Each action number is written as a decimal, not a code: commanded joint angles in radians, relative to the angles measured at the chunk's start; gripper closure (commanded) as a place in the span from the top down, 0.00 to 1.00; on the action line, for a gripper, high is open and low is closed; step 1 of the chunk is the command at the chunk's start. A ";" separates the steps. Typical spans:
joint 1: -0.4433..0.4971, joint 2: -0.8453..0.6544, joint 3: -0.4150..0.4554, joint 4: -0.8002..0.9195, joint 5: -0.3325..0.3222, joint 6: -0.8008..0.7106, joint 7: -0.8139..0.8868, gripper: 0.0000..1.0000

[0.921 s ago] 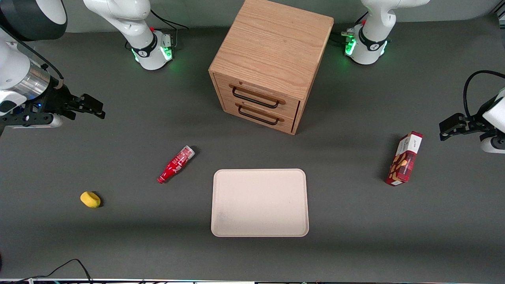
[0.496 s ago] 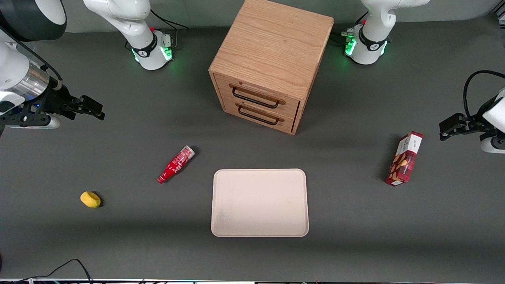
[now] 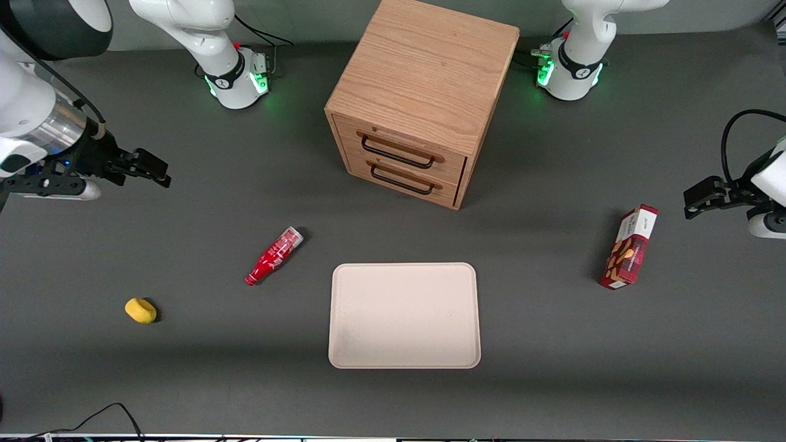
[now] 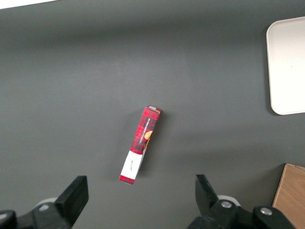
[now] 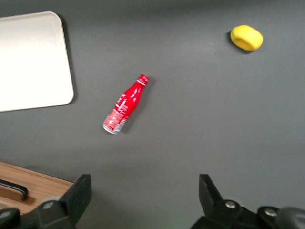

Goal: Place coke bottle on tray
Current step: 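Move the right gripper down toward the red Coca-Cola bottle lying on the table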

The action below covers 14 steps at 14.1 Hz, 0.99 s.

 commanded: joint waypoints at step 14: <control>0.278 0.484 -0.020 0.158 -0.120 0.200 0.774 1.00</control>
